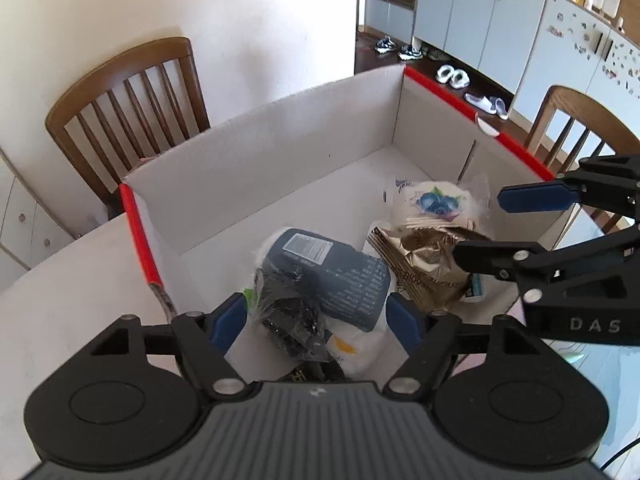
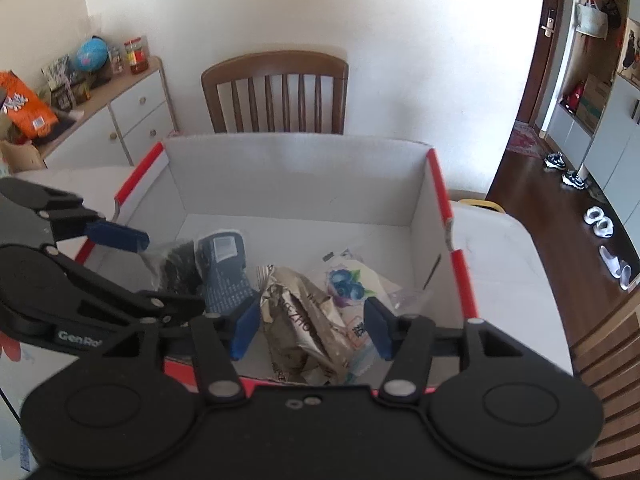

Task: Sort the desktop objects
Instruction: 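Lower both items into the shoebox and open both tools, then withdraw both tools from the shoebox back to the table pile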

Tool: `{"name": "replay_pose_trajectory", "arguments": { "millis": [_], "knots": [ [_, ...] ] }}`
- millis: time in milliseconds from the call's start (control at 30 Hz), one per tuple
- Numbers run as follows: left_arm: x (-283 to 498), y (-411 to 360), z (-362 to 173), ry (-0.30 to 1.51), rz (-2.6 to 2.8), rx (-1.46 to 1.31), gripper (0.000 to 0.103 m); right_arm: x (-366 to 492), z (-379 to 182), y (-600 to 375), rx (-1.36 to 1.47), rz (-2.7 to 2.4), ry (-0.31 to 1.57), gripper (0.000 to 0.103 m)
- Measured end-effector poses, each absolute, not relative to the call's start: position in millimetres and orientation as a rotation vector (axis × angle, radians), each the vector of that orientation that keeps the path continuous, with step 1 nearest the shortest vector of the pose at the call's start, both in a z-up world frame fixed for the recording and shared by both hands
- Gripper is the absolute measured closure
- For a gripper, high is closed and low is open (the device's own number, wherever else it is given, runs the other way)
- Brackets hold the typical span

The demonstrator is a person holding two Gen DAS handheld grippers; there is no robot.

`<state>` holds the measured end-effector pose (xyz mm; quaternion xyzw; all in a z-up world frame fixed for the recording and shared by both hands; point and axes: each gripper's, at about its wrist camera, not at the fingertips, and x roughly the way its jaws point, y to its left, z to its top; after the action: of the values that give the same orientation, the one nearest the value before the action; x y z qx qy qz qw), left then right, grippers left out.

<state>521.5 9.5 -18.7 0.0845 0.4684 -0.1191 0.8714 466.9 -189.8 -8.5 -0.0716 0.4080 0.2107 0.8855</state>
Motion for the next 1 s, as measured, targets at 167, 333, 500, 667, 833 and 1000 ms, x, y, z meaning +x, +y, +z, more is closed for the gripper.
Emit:
{"name": "replay_pose_trajectory", "arguments": {
  "millis": [167, 333, 500, 667, 833, 1000],
  "knots": [
    [509.2, 9.9, -6.6, 0.955, -0.252, 0.18, 0.027, 456.9, 3.7, -195.1, -0.157, 0.449, 0.827, 0.046],
    [496.8, 13.0, 6.9, 0.931, -0.261, 0.169, 0.027, 441.7, 16.8, -197.4, -0.168, 0.471, 0.809, 0.046],
    [480.8, 14.3, 20.8, 0.908, -0.275, 0.169, 0.027, 424.1, 29.2, -197.0, -0.179, 0.484, 0.789, 0.046],
    [461.2, 15.6, 34.7, 0.883, -0.291, 0.167, 0.027, 407.7, 40.4, -197.8, -0.176, 0.487, 0.772, 0.046],
    [439.7, 20.3, 49.5, 0.856, -0.306, 0.155, 0.027, 386.7, 50.7, -197.3, -0.168, 0.486, 0.759, 0.046],
    [413.3, 28.4, 62.9, 0.83, -0.323, 0.146, 0.027, 361.4, 58.9, -194.6, -0.168, 0.489, 0.751, 0.046]
  ]
}}
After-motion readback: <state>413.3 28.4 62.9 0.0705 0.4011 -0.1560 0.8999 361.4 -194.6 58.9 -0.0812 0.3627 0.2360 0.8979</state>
